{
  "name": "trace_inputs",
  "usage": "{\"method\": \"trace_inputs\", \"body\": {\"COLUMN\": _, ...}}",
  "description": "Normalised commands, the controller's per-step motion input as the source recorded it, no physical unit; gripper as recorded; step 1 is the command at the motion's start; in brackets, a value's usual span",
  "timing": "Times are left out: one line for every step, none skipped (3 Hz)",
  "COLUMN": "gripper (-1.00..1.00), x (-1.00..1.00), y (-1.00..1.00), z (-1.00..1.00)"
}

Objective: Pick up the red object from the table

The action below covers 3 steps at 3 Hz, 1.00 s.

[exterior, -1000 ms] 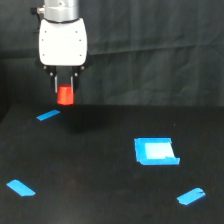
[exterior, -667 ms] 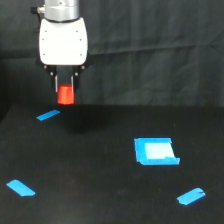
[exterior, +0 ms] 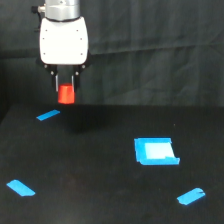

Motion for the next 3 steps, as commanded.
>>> {"method": "trace_inputs", "body": {"gripper": -0.98, "x": 0.03, "y": -0.01, "z": 0.07}}
{"method": "trace_inputs", "body": {"gripper": -0.98, "x": 0.03, "y": -0.01, "z": 0.07}}
{"method": "trace_inputs", "body": {"gripper": -0.98, "x": 0.03, "y": -0.01, "z": 0.06}}
